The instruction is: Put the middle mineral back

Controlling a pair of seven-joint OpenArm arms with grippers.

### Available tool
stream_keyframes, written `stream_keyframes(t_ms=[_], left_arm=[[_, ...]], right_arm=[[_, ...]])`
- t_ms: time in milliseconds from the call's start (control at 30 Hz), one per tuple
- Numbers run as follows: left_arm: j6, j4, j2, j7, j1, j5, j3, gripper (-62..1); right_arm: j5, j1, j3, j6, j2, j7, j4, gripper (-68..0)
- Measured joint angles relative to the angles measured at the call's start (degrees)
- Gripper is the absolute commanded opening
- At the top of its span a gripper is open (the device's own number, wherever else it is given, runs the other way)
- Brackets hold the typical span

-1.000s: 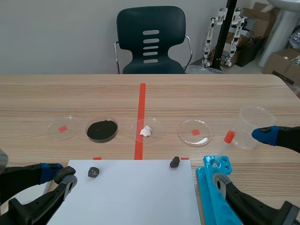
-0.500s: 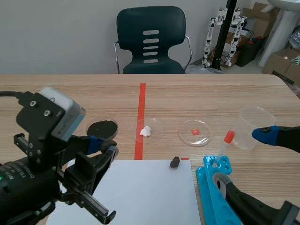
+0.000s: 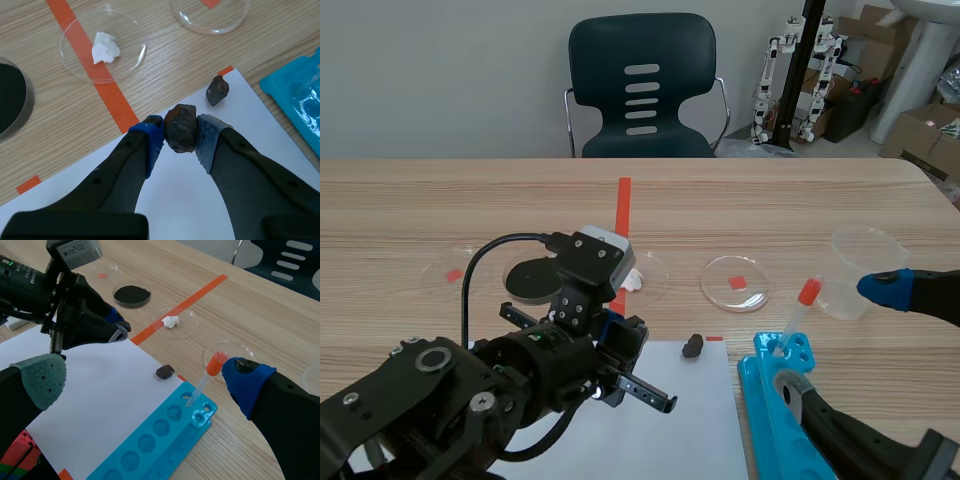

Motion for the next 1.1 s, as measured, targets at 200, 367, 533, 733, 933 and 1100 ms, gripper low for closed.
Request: stream_keyframes(t_ms=[200,367,533,733,933,1100], left_arm=[[1.9,-7.7,3.7,3.2,-4.3,0.0,-0.1,-53.9],[5.4,-11.4,3.6,4.7,-5.5,-0.8,-0.2,-53.9],[5.7,-13.4,3.6,5.8,-5.9,-0.9,-0.2,-53.9],[5.6,-14.0,3.6,5.7,-5.9,-1.1,-0.2,-53.9],[5.6,-14.0,3.6,5.5,-5.9,-1.1,-0.2,-45.5],[5.6,-14.0,3.6,5.2,-5.9,-1.1,-0.2,-21.5]], right_arm=[[0.0,0.0,0.0,0.0,0.0,0.0,0.0,0.4],[0.0,0.0,0.0,0.0,0.0,0.0,0.0,0.4],[0.0,0.0,0.0,0.0,0.0,0.0,0.0,0.4],[0.0,0.0,0.0,0.0,0.0,0.0,0.0,0.4],[0.0,0.0,0.0,0.0,0.0,0.0,0.0,0.4],[0.0,0.0,0.0,0.0,0.0,0.0,0.0,0.4]])
